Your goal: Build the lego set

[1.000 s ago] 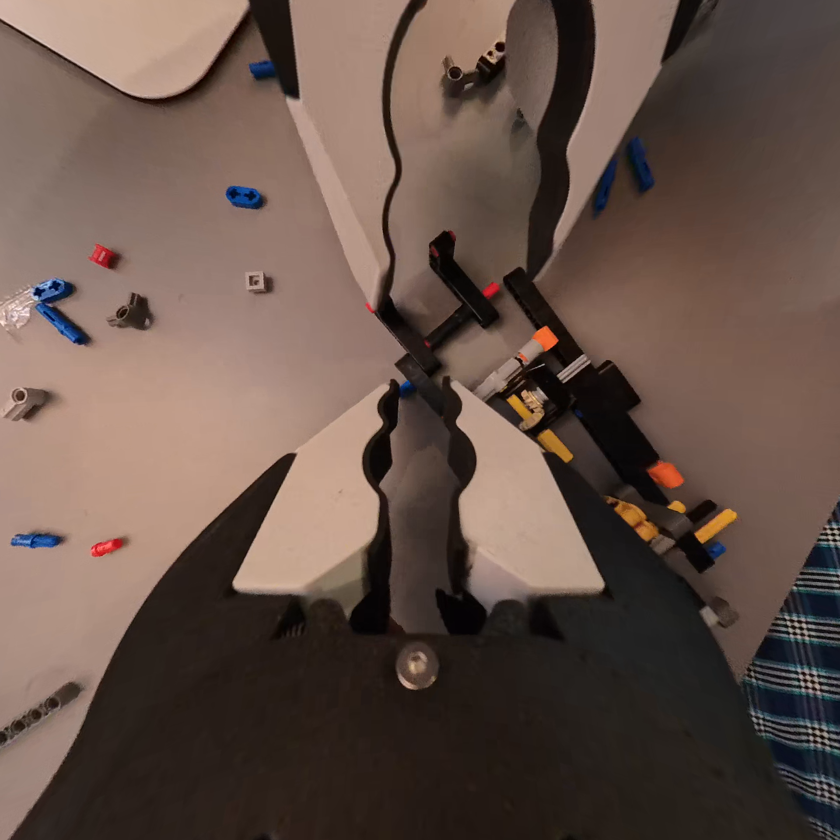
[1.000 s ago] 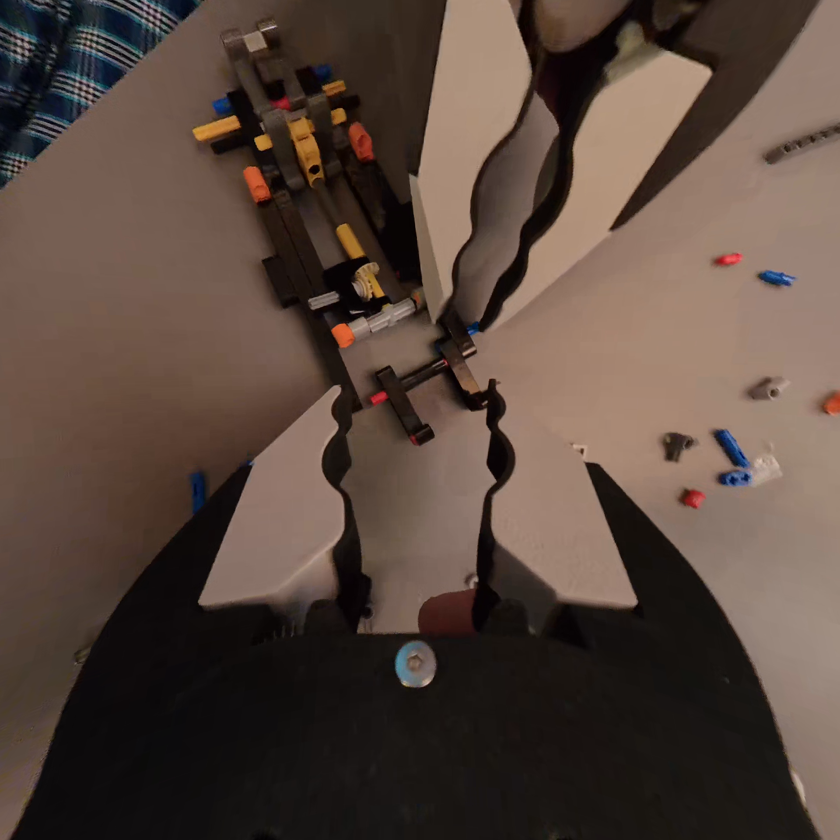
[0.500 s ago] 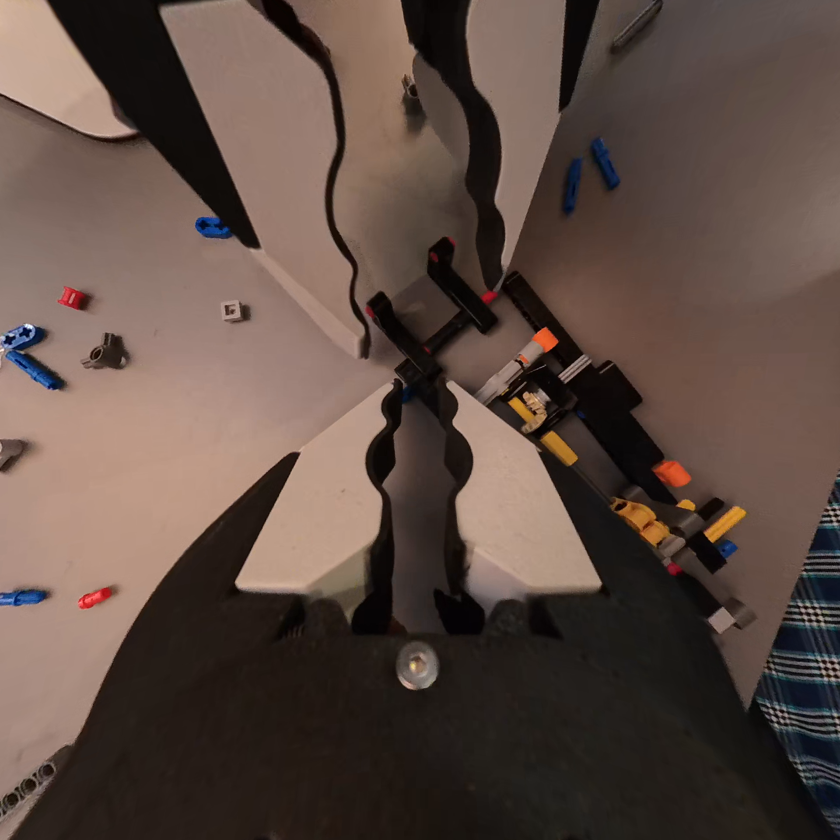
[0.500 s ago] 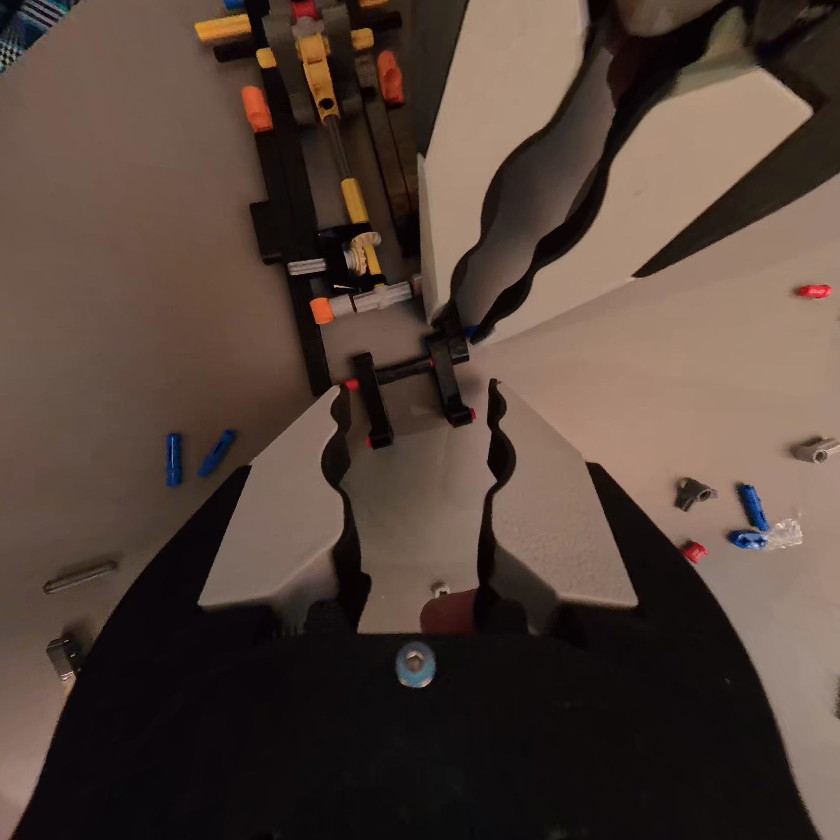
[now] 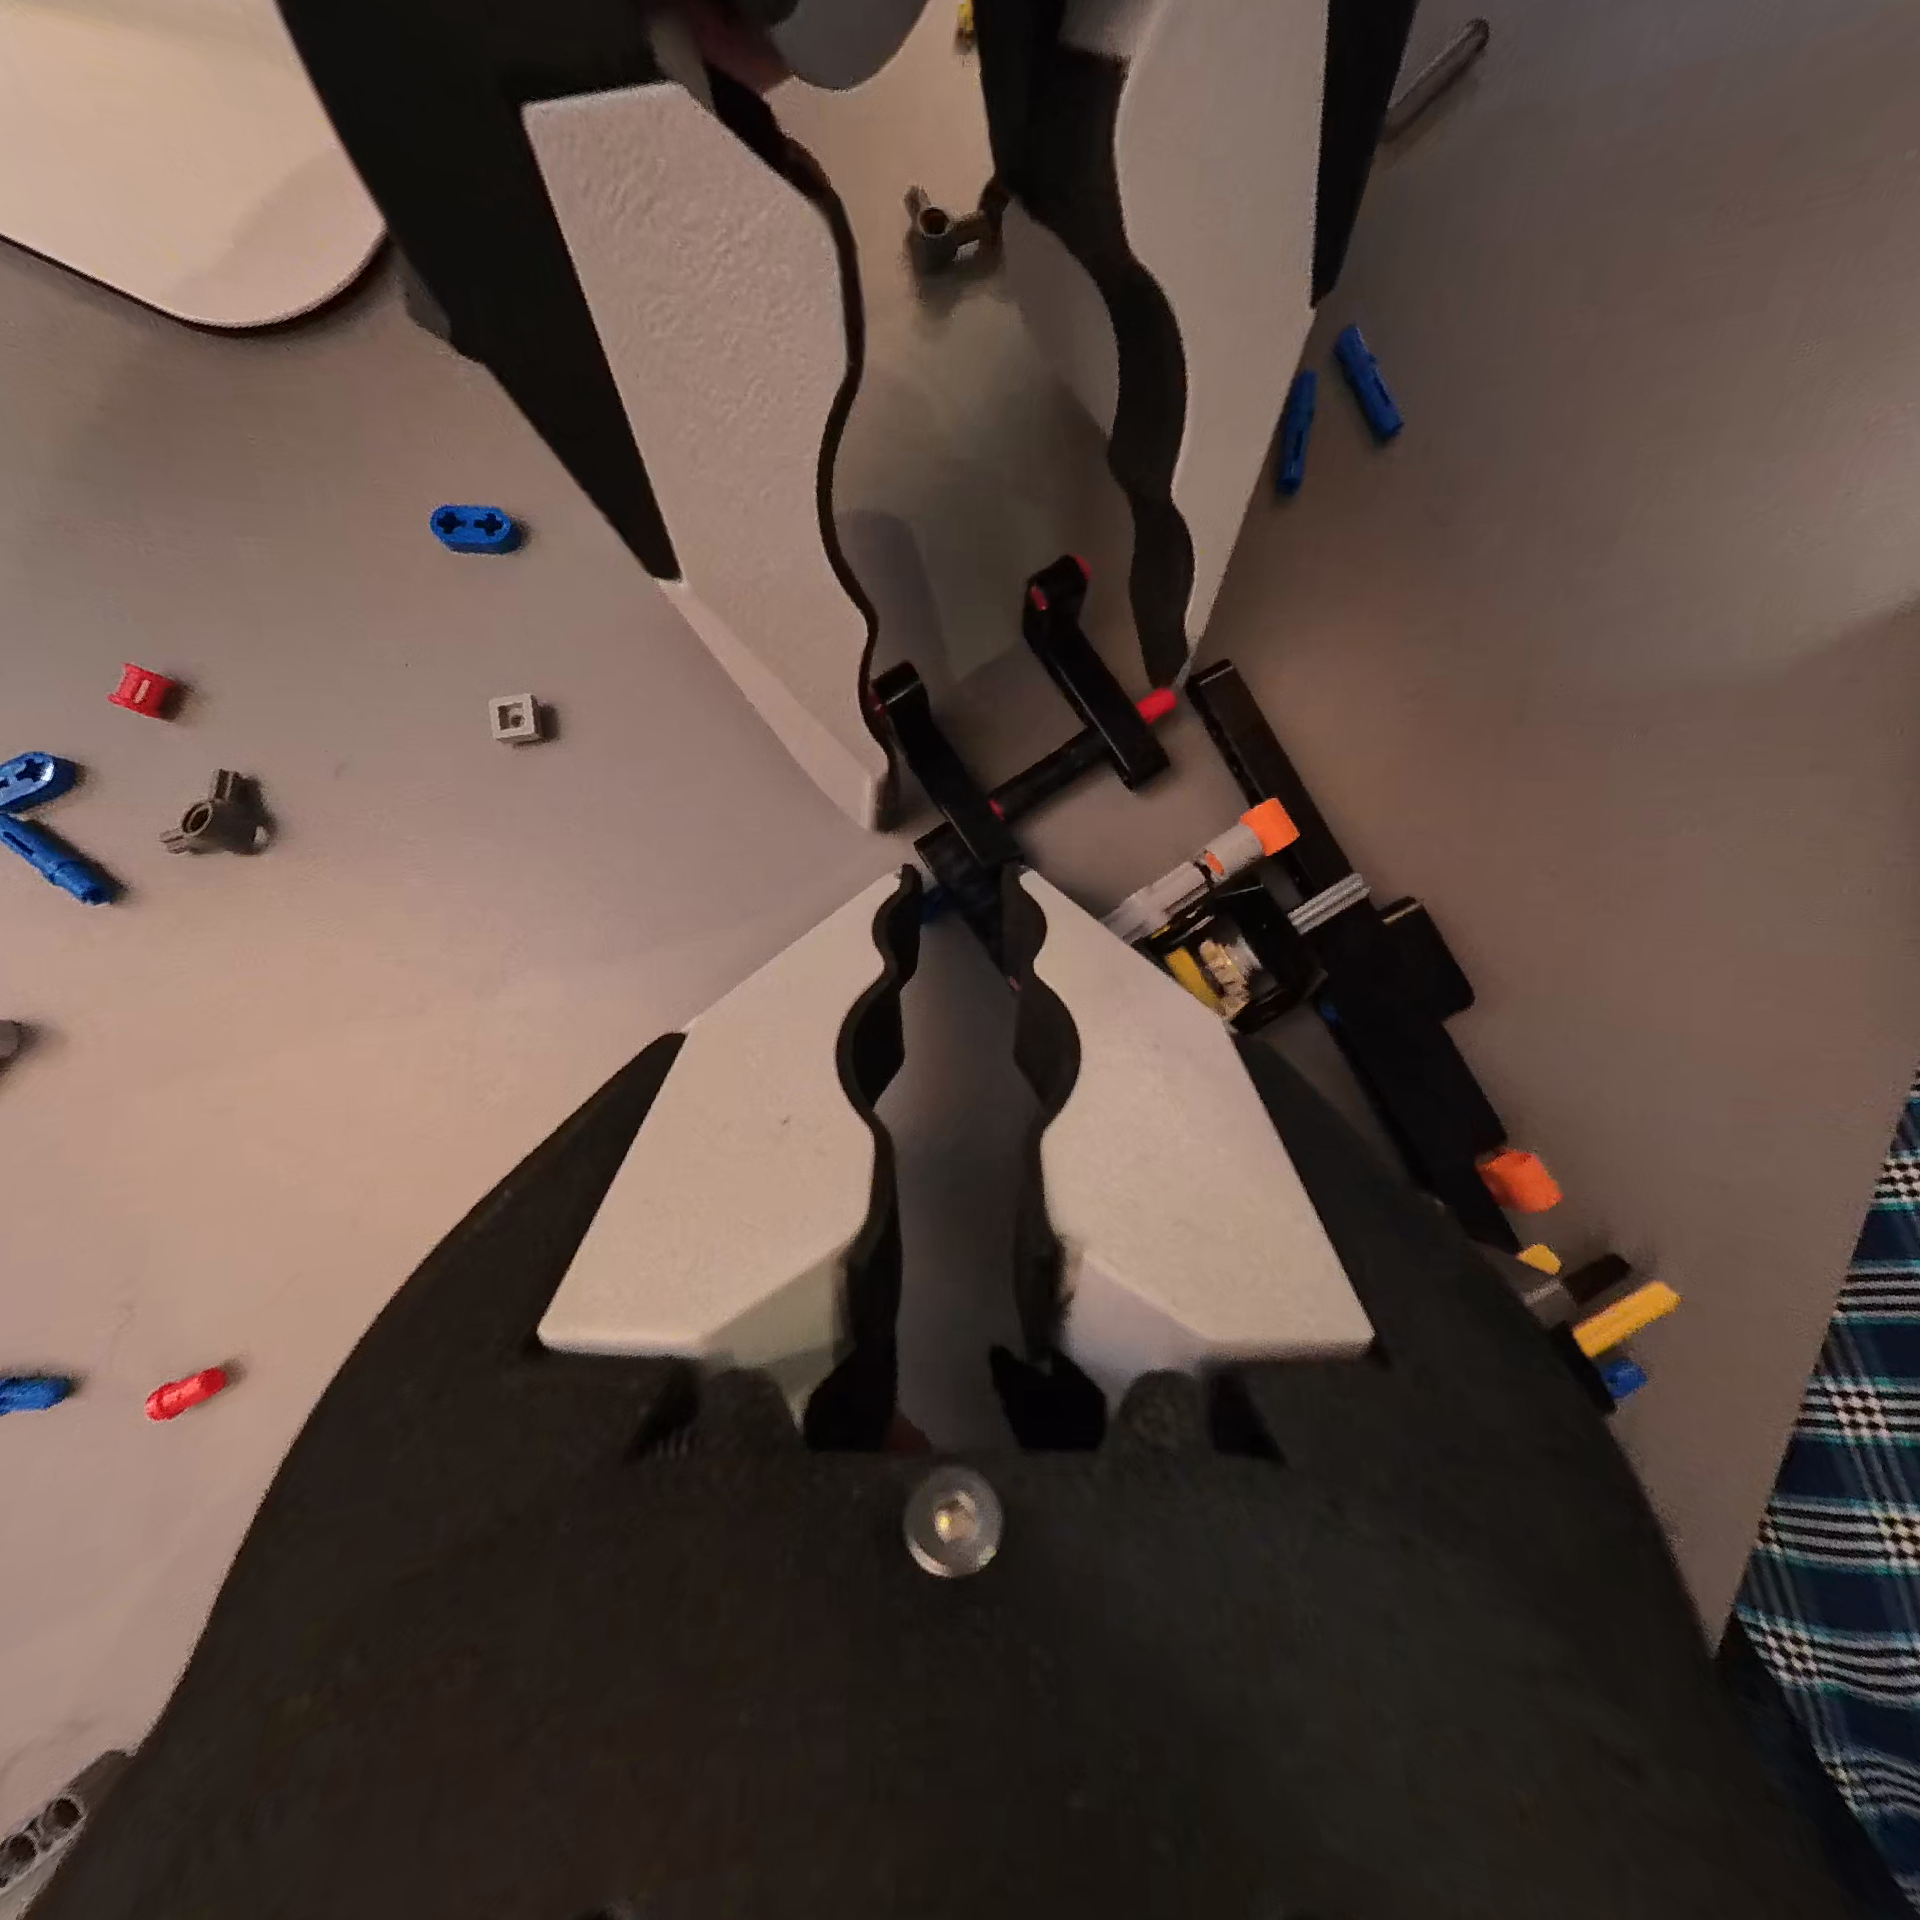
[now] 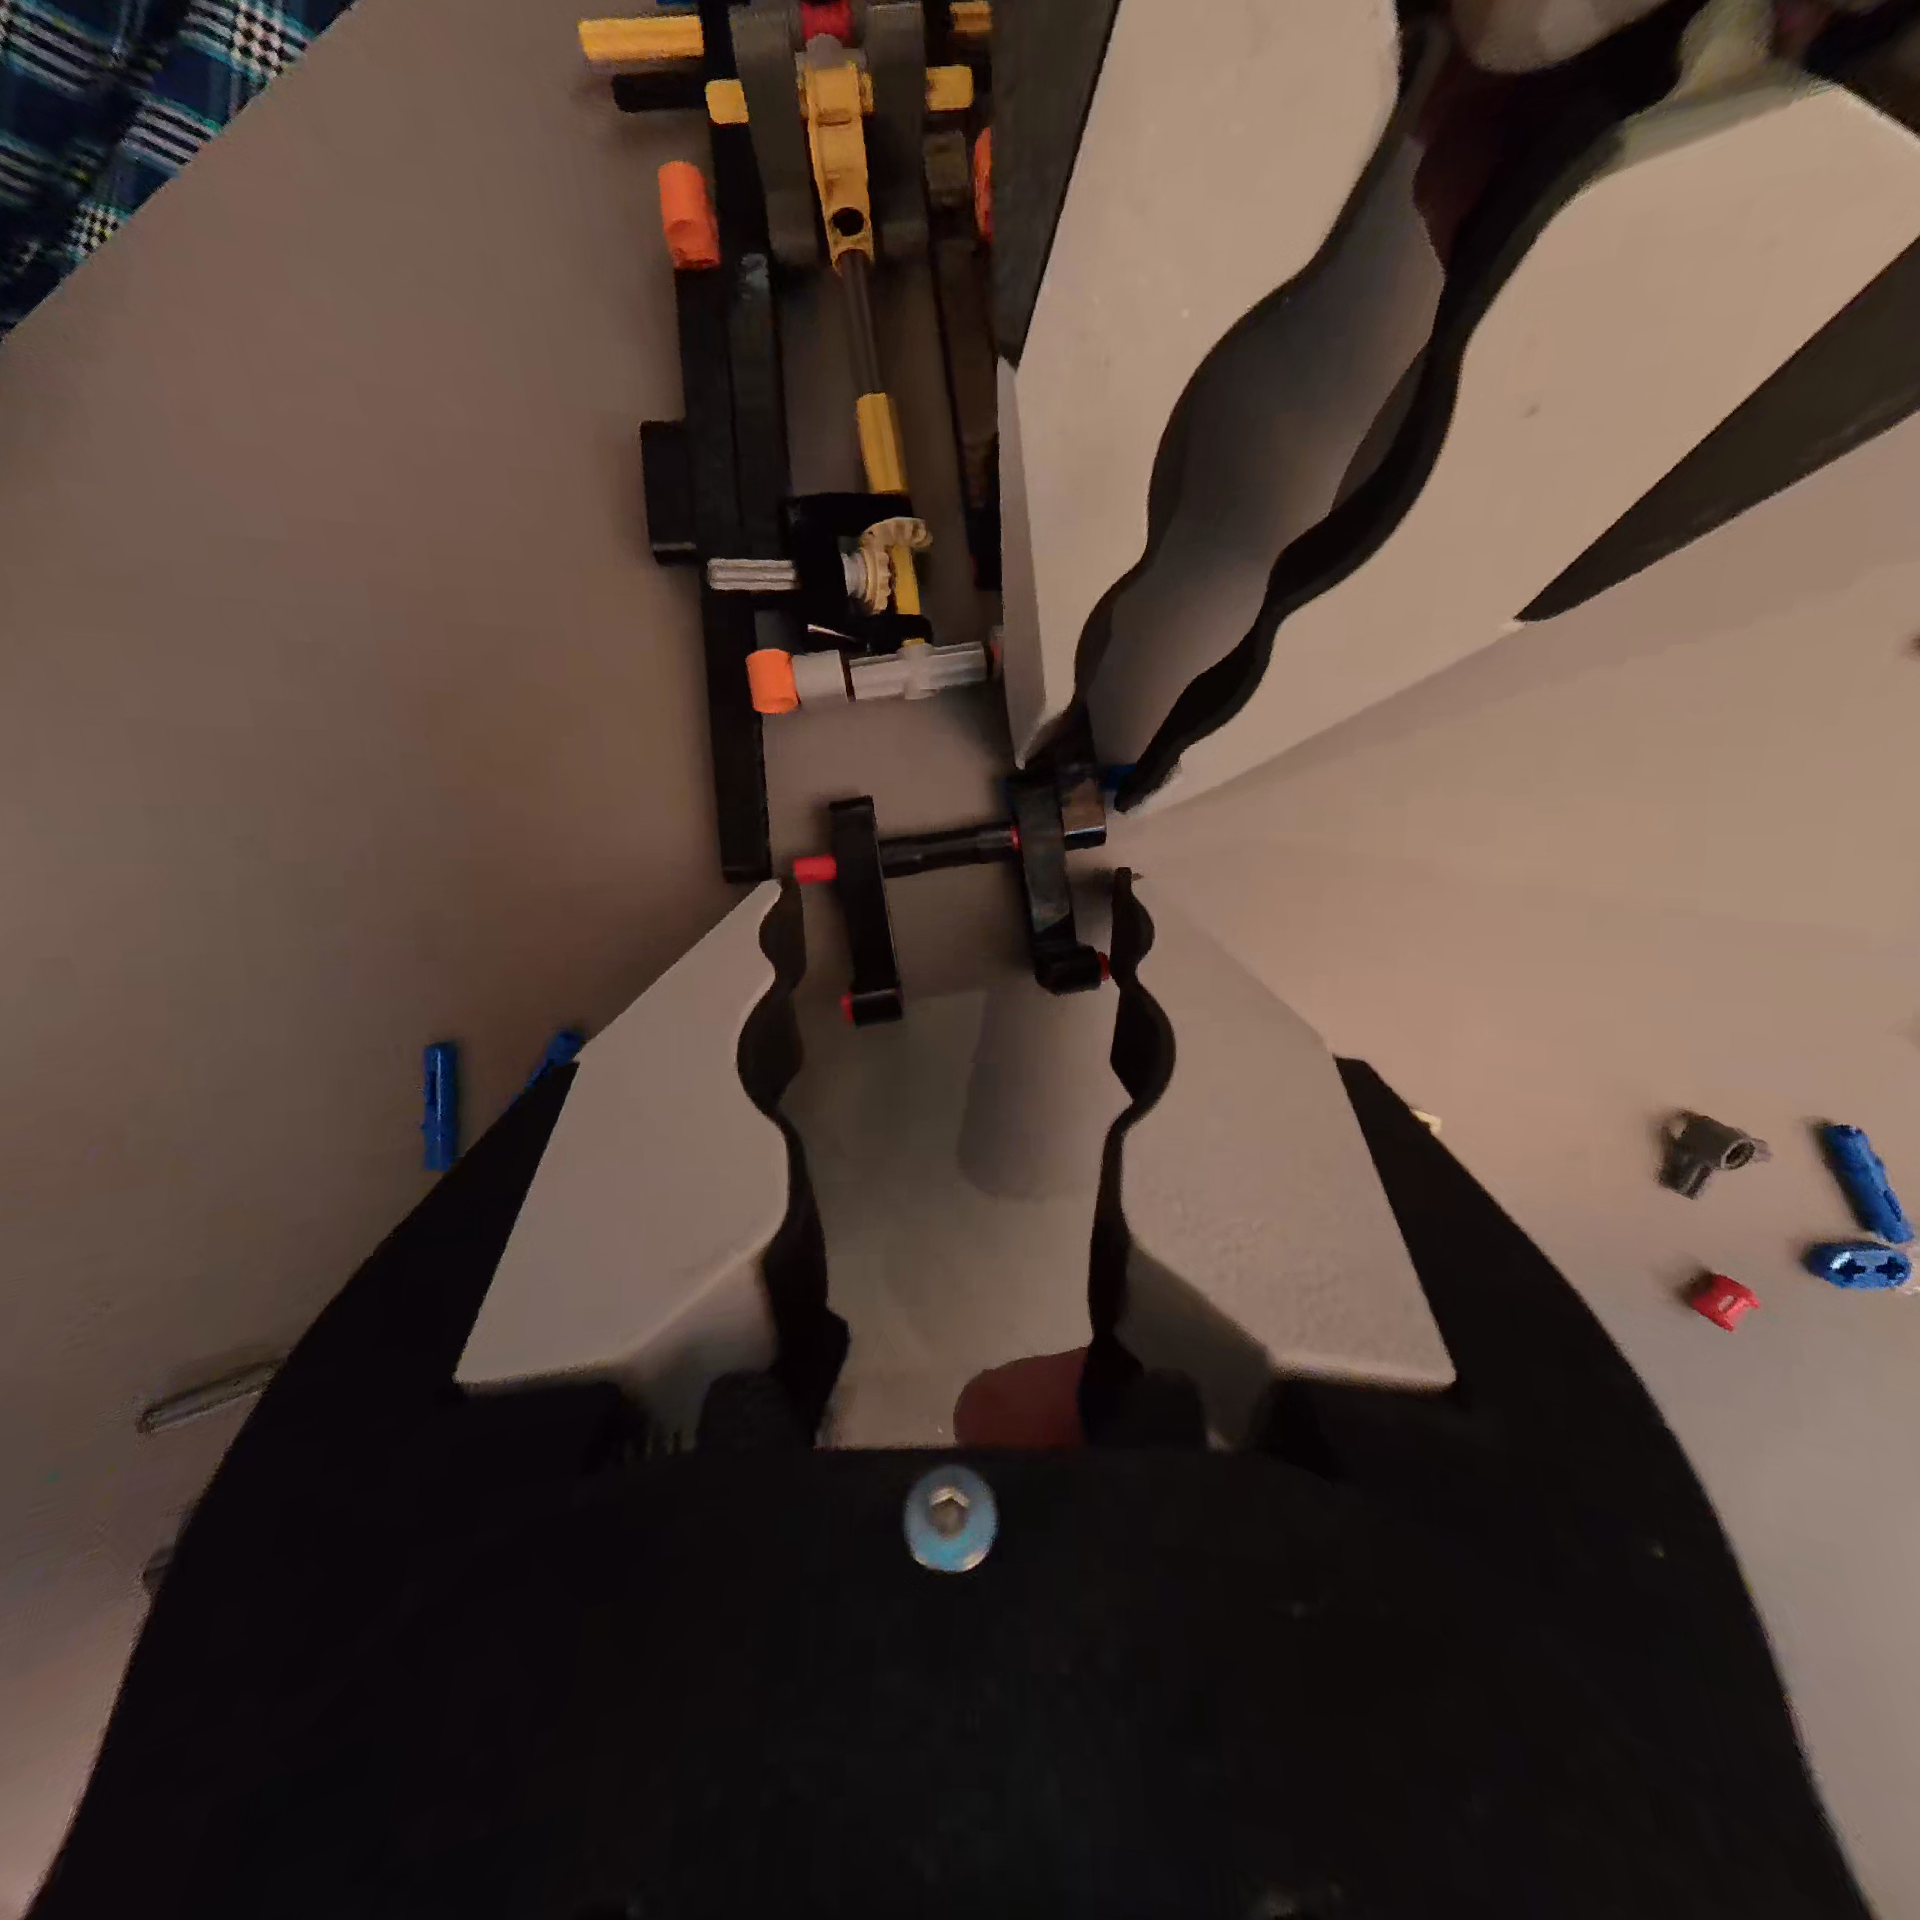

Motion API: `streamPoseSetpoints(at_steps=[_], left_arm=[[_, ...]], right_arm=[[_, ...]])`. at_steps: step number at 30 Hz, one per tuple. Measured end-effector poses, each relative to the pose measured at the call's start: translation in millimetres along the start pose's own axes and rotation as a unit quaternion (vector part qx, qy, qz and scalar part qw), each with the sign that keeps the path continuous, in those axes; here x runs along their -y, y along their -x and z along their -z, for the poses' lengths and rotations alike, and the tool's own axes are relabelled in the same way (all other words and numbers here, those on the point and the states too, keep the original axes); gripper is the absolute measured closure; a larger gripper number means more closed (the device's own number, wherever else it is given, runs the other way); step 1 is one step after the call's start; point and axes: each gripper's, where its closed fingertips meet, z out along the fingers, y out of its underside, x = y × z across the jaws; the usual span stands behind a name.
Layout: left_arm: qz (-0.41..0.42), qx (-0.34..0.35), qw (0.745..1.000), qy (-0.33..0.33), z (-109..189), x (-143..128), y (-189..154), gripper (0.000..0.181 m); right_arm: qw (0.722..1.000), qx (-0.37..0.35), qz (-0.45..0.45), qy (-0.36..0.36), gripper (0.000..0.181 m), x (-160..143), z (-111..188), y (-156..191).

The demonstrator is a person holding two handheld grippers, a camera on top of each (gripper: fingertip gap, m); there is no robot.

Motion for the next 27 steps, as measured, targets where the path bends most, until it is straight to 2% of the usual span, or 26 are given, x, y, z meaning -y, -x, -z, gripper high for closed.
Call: streamPoseSetpoints(at_steps=[7, 9, 14, 18, 27], left_arm=[[0.000, 0.003, 1.000, -0.001, 0.2, 0.2, -2.3, 0.168], [0.000, -0.002, 1.000, -0.002, -0.5, 1.1, -5.3, 0.167], [-0.006, 0.008, 1.000, 0.000, 0.3, 1.2, -4.9, 0.167], [-0.001, 0.005, 1.000, -0.002, 0.4, 1.4, -5.0, 0.168], [0.013, 0.006, 1.000, -0.005, 2.4, 1.0, -2.6, 0.161]], right_arm=[[1.000, -0.011, -0.015, -0.005, 0.127, 2.0, -0.9, 2.7], [1.000, -0.010, -0.018, -0.008, 0.137, 2.5, -0.5, 2.9], [0.999, -0.017, -0.026, -0.011, 0.135, 2.3, -0.4, 2.2], [1.000, -0.013, -0.021, -0.010, 0.122, 1.5, 0.0, 6.7], [0.999, -0.045, -0.023, -0.018, 0.127, 3.5, 8.9, 3.9]])
